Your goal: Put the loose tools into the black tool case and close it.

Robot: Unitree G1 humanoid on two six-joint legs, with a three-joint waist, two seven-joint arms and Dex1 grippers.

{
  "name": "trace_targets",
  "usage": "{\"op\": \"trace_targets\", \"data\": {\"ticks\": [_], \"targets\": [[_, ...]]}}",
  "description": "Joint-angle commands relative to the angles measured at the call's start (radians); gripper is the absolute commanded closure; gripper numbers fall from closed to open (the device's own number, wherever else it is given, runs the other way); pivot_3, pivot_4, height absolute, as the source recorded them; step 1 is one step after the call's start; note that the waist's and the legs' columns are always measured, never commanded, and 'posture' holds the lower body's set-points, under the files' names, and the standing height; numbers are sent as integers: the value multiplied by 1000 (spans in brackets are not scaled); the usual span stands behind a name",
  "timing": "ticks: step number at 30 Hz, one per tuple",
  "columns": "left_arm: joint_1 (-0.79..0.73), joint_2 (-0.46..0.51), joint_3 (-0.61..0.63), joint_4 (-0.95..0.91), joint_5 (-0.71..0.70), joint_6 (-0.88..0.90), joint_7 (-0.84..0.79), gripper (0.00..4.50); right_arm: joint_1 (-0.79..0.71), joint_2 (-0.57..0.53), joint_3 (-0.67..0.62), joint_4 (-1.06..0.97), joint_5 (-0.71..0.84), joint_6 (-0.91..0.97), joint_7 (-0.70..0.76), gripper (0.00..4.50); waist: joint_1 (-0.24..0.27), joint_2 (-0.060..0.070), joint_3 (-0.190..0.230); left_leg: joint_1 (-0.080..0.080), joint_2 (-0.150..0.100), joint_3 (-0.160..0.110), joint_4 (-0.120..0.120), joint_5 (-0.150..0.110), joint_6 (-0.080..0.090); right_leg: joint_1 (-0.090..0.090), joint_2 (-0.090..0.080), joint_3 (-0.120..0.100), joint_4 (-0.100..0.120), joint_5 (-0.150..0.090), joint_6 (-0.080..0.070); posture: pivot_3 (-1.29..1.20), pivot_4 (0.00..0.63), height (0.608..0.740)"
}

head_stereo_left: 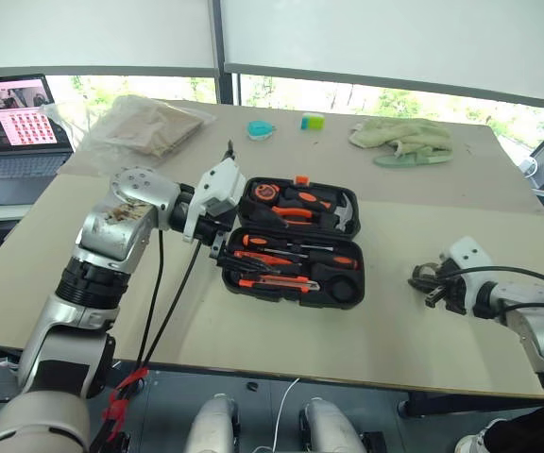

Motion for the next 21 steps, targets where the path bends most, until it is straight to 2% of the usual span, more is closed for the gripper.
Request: {"op": "trace_targets", "data": {"ticks": [1,4,7,12,15,21], "targets": [[8,2,-2,-20,2,-20,-5,0,1,14,-66,-157,85,-10,44,4477,-2,0,0,0,0,0,0,0,0,0,0,0,0,0,0,0,150,740],[19,4,-11,-30,7,-25,-9,0,-11,20,-16,-368,158,72,76,4477,-3,2,1,0,0,-1,0,0,0,-1,0,0,0,0,0,0,150,740],[28,6,-16,-42,10,-25,-12,0,-45,18,83,-504,161,129,83,4477,-2,2,1,0,0,-2,0,0,0,-1,0,0,1,0,0,0,150,740],[32,2,-22,-49,10,-23,-5,0,-104,2,216,-521,80,159,70,4477,9,1,1,0,0,-1,0,0,0,0,0,0,0,0,0,0,150,740],[33,1,-20,-47,9,-22,0,0,-116,-52,299,-487,-11,171,71,4477,14,1,1,-1,0,0,1,0,0,0,0,0,0,0,0,0,150,740],[31,3,-17,-30,15,-32,1,0,-117,-84,305,-558,28,214,127,2585,14,1,1,-1,0,0,0,0,0,-1,0,0,0,0,0,0,150,740]]}}
